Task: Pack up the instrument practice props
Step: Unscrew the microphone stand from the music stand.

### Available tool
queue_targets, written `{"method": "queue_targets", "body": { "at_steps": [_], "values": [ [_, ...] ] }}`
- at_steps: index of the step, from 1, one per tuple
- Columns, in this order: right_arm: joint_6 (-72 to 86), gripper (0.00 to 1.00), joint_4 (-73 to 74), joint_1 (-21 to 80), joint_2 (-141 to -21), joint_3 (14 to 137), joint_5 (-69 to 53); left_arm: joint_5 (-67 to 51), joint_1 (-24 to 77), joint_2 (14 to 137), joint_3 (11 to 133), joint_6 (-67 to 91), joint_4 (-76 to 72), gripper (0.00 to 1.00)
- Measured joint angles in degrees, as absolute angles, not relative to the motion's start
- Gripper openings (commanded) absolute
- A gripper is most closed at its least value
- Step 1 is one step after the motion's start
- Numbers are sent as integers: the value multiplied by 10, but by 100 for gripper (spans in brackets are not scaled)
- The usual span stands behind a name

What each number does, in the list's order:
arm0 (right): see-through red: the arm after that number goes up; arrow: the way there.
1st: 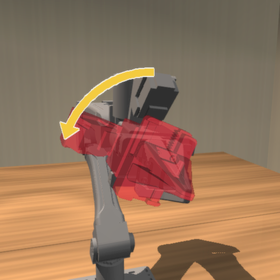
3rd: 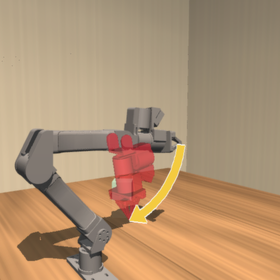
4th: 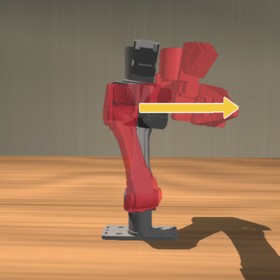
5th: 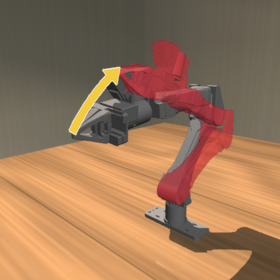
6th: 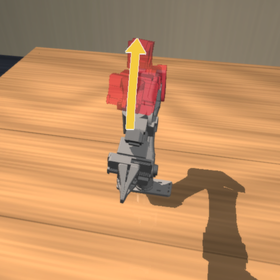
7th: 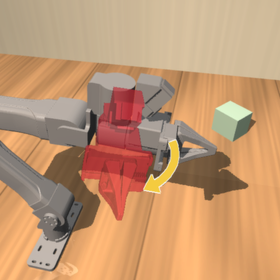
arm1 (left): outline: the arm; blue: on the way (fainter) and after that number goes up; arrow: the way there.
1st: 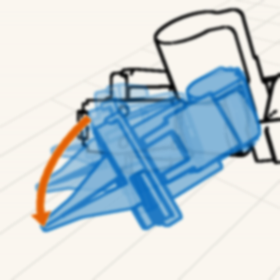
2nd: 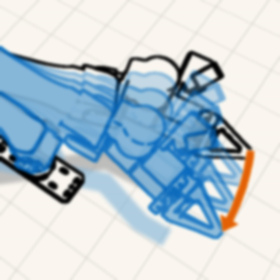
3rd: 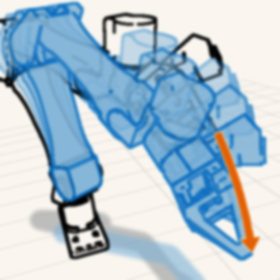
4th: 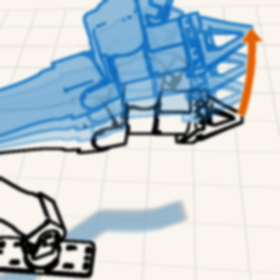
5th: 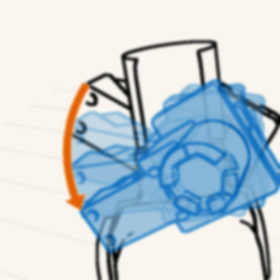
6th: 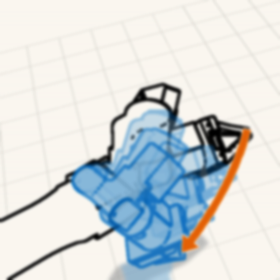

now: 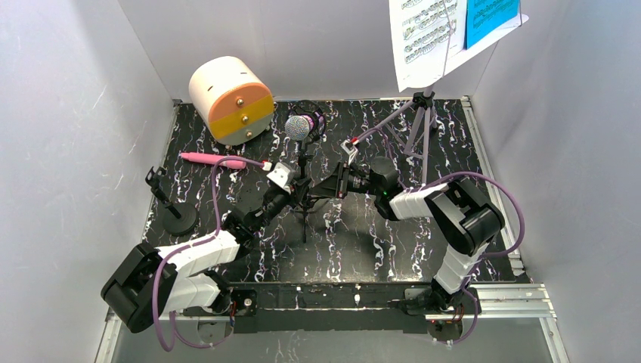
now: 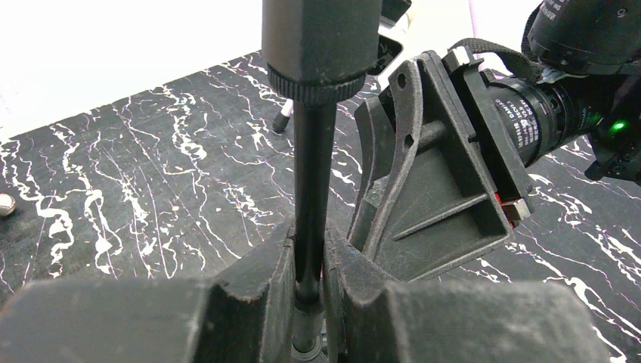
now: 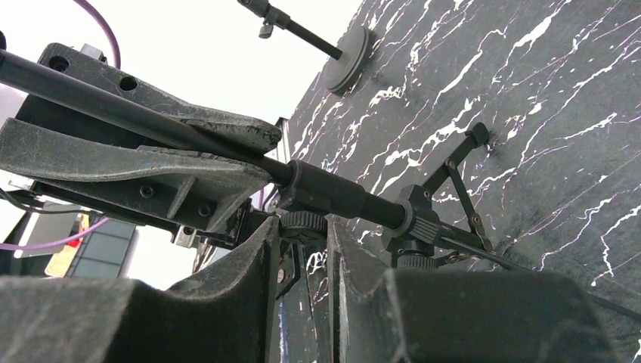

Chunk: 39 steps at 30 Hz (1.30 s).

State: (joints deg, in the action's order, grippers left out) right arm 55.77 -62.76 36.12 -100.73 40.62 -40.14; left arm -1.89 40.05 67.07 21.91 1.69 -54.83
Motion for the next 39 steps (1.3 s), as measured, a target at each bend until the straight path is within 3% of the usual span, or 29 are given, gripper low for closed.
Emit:
{"method": "queue_targets", "body": {
  "at_steps": [9, 19, 27, 39],
  "values": [
    [477, 1, -547, 360, -1000, 442, -435, -15, 400, 671, 219, 17, -548, 0],
    [225, 1, -368, 371, -950, 491, -429, -12, 400, 671, 219, 17, -548, 0],
    [-64, 1, -284, 428, -894, 491, -325, -3, 397, 671, 219, 16, -548, 0],
    [-507, 1, -339, 543, -856, 419, -106, 9, 395, 671, 219, 15, -548, 0]
  ]
}}
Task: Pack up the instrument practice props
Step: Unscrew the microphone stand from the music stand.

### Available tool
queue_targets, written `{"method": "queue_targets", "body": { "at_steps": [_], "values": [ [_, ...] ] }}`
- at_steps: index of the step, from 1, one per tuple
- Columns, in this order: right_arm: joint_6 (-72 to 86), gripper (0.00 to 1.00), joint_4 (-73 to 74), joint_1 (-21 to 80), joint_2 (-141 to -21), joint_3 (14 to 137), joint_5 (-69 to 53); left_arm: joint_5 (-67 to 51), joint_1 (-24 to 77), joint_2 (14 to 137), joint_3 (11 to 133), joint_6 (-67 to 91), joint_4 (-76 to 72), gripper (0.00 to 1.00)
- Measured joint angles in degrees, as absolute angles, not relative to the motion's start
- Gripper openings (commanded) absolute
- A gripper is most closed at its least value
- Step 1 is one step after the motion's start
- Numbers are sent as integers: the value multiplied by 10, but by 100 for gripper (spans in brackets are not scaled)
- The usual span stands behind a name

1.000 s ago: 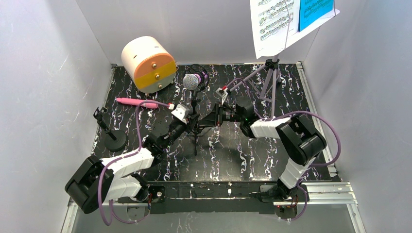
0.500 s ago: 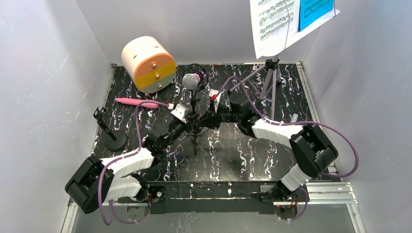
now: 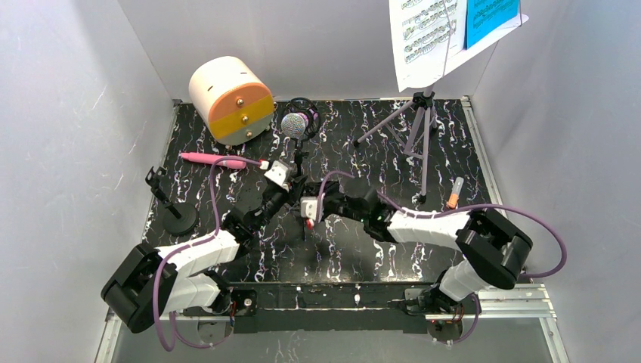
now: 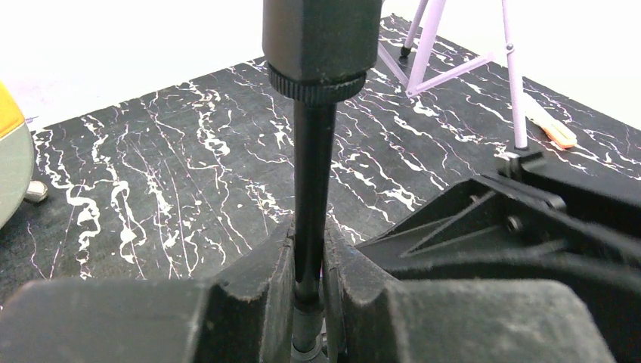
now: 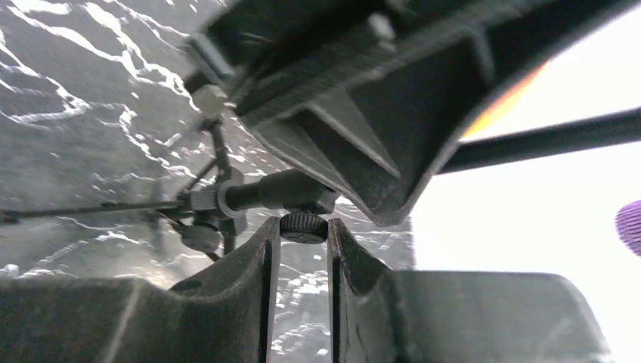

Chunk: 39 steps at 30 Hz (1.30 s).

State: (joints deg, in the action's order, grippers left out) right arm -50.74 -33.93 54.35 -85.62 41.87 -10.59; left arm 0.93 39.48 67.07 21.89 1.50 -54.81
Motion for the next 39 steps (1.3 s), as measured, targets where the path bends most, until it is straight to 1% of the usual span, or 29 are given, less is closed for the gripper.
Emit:
{"method": "queue_targets", "body": {
  "at_steps": [4, 8, 11, 14, 16, 17, 18, 21, 23, 25, 28, 33, 39],
  "values": [
    [-666, 1, -409, 592, -869, 381, -4, 9, 395, 671, 219, 15, -548, 0],
    [-829, 1, -528, 631, -917, 346, 94, 9, 395, 671, 219, 15, -548, 0],
    [-910, 1, -607, 647, -959, 334, 139, 11, 395, 671, 219, 15, -548, 0],
    [-949, 1, -649, 654, -983, 332, 162, 15, 395, 671, 219, 15, -548, 0],
    [-956, 10, -662, 656, -990, 331, 169, 16, 395, 671, 219, 15, -548, 0],
    [-956, 17, -667, 657, -992, 331, 171, 17, 395, 671, 218, 15, -548, 0],
    [-954, 27, -671, 657, -994, 331, 172, 17, 395, 671, 218, 15, -548, 0],
    [-930, 44, -679, 658, -995, 329, 174, 17, 395, 671, 219, 15, -548, 0],
    [-900, 52, -677, 657, -992, 329, 178, 13, 395, 671, 218, 17, -548, 0],
    [-865, 57, -668, 655, -987, 329, 184, 5, 398, 671, 218, 19, -548, 0],
    [-784, 62, -635, 649, -954, 327, 192, -5, 401, 670, 217, 20, -548, 0],
    [-621, 67, -560, 634, -884, 327, 176, -10, 403, 670, 216, 21, -549, 0],
    [-373, 70, -476, 570, -810, 327, 78, -13, 403, 669, 215, 21, -549, 0]
  ]
}}
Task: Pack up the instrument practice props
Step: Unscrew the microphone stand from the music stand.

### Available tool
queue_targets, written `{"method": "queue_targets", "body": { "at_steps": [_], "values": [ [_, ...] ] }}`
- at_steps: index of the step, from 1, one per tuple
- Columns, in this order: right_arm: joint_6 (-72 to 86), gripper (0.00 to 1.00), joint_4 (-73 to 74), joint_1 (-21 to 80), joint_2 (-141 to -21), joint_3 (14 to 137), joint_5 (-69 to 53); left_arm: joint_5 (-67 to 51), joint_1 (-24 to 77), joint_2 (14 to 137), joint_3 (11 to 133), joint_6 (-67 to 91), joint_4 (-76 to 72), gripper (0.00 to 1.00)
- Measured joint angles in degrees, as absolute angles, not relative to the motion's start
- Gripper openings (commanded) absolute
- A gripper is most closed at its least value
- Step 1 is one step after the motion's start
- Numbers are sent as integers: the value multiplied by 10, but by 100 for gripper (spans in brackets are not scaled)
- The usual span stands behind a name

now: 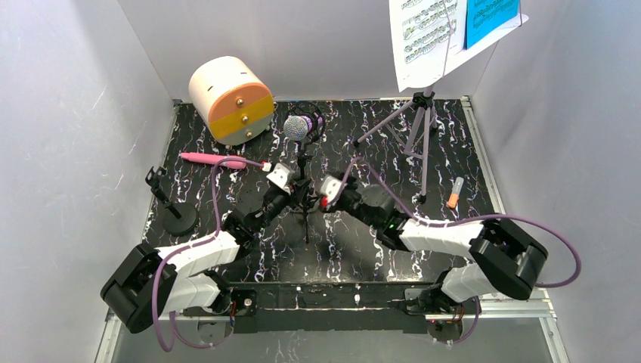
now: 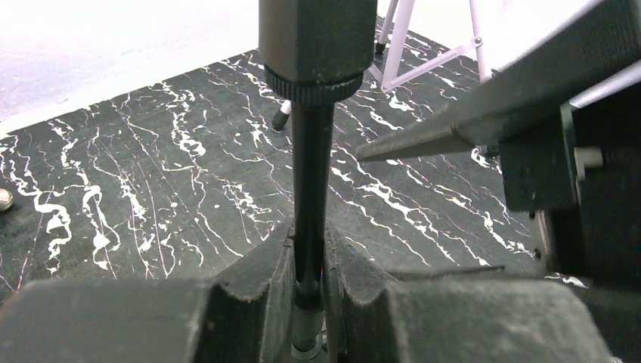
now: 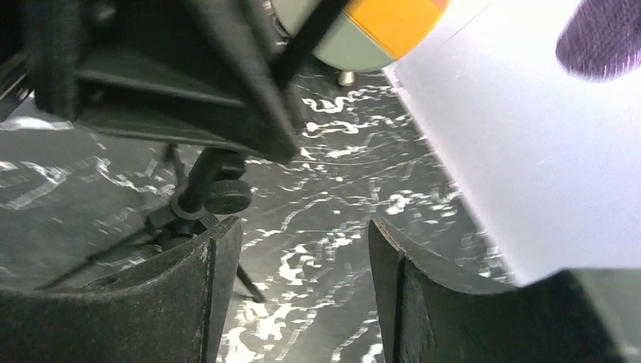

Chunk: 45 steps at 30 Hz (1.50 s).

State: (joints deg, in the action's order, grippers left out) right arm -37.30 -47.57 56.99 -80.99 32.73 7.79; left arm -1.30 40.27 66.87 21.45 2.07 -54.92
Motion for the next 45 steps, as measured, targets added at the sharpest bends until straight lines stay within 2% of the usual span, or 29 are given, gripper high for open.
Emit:
{"method": "queue_targets", "body": {
  "at_steps": [9, 17, 30, 36, 43, 45],
  "values": [
    [13, 68, -463, 431, -777, 327, -131, -13, 403, 668, 214, 21, -549, 0],
    [306, 64, -559, 375, -868, 328, -269, -15, 403, 667, 213, 21, -549, 0],
    [516, 56, -653, 368, -979, 377, -361, -17, 403, 665, 213, 21, -548, 0],
    [548, 44, -663, 368, -997, 390, -382, -17, 403, 665, 213, 20, -548, 0],
    [556, 22, -662, 366, -1009, 397, -394, -19, 403, 665, 213, 20, -548, 0],
    [553, 13, -660, 365, -1009, 397, -397, -20, 403, 665, 213, 20, -548, 0]
  ]
}}
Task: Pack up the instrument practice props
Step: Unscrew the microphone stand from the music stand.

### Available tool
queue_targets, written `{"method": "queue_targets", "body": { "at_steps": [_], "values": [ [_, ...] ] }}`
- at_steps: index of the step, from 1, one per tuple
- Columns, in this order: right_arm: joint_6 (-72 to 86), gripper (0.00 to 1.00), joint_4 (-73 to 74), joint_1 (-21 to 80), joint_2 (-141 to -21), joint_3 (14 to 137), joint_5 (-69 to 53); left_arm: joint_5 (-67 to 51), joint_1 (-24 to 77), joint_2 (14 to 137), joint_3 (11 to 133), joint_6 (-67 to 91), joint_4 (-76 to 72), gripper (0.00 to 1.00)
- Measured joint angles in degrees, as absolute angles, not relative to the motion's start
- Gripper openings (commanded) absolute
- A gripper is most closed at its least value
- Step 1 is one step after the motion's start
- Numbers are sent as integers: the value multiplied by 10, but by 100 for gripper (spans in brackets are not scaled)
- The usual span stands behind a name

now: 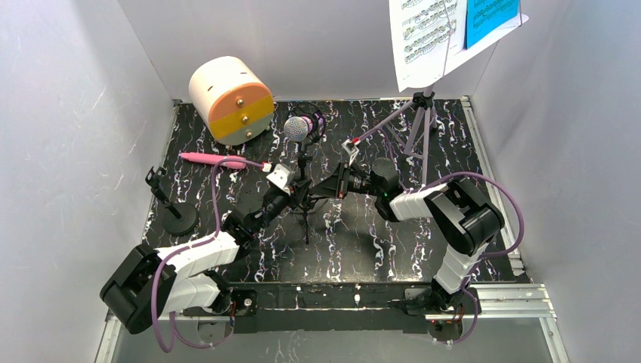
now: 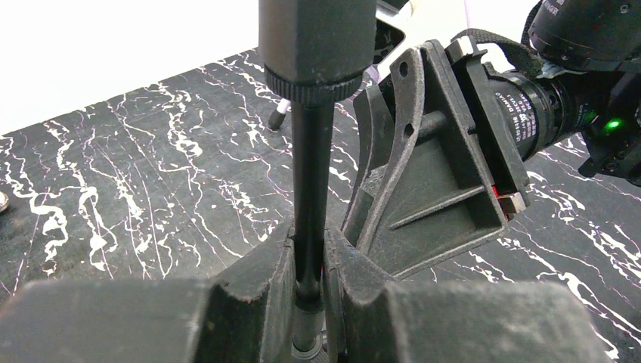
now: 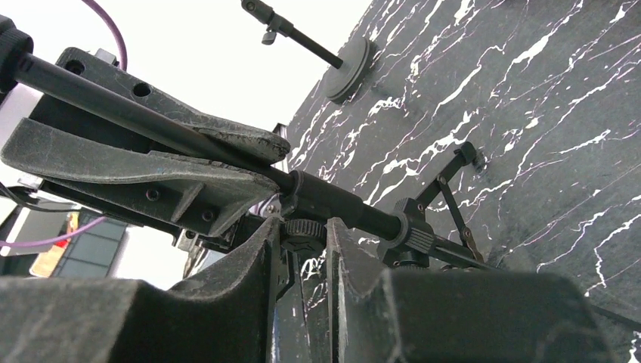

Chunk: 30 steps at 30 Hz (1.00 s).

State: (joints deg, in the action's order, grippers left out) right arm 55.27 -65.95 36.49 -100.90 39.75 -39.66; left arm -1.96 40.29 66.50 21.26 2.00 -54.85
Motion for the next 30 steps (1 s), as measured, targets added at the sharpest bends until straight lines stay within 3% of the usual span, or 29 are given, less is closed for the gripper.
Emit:
{"method": "queue_targets", "body": {
  "at_steps": [4, 15, 23, 30],
  "values": [
    [525, 1, -629, 364, -1007, 412, -409, -18, 403, 665, 213, 19, -548, 0],
    [223, 1, -385, 389, -940, 481, -389, -4, 401, 665, 213, 16, -548, 0],
    [-147, 1, -259, 480, -886, 504, -221, 18, 394, 665, 212, 12, -548, 0],
    [-443, 1, -340, 563, -867, 434, -50, 22, 393, 665, 212, 12, -548, 0]
  ]
}}
